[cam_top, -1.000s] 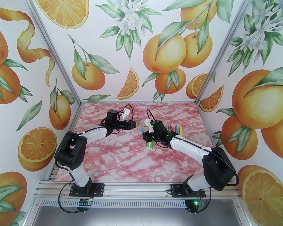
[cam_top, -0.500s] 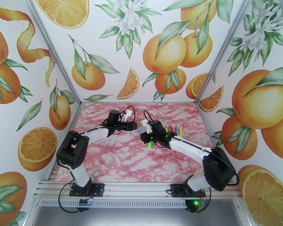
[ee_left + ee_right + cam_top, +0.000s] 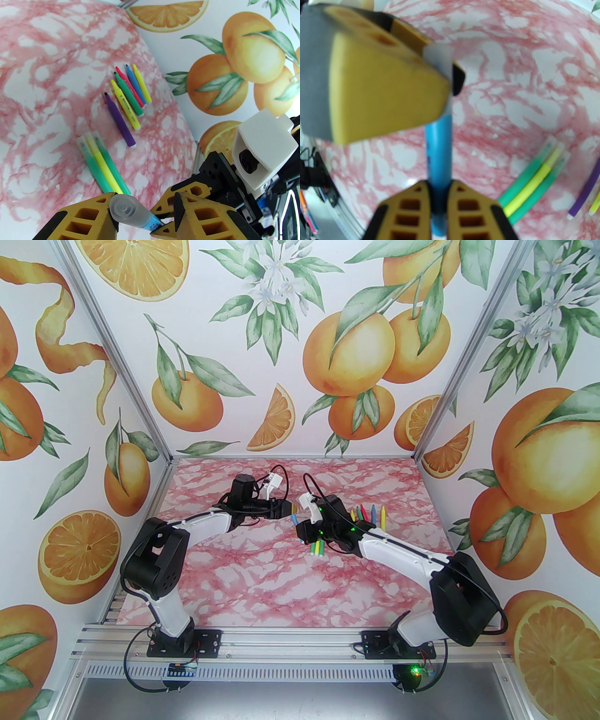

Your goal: Open the pen caps

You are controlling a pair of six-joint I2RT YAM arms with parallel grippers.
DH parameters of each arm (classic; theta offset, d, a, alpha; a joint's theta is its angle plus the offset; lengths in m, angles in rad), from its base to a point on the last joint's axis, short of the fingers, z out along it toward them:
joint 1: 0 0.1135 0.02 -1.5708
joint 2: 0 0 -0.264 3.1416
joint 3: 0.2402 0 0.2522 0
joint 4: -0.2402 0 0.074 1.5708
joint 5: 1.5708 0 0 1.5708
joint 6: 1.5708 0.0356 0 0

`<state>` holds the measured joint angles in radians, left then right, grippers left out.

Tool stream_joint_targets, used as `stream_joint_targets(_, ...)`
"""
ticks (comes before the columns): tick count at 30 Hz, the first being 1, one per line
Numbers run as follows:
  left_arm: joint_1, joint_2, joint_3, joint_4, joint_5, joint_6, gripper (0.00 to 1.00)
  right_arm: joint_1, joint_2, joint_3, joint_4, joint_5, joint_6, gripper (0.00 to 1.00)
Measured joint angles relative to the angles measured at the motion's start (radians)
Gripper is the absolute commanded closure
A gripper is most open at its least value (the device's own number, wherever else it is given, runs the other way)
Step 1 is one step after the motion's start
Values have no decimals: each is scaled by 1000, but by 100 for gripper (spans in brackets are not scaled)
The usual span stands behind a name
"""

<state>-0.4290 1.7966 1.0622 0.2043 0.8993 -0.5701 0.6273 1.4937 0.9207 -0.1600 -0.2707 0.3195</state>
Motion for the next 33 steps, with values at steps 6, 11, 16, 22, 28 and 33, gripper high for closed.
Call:
stream_joint_targets(6,0,4,2,0,3,-1,74,0,-11,0,8,1,-3,90)
stream_joint_targets(11,-5,4,9,3,22,-19,86,1,-11,-8,8,4,-11,78)
stream_joint_targets(16,-8,5,9,6,18,-26,91,1,-11,-13,16,8,-13,68)
stream_joint_targets(22,-8,5,9,21,19,-42,92,1,-8,-27,45,8,-10,64)
stream_joint_targets(28,-8,5,9,48,20,-61,93,1,19,-29,67,8,-1,76)
stream_joint_targets(33,-8,5,9,59,16,-74,96,3,23,-37,83,8,-3,97)
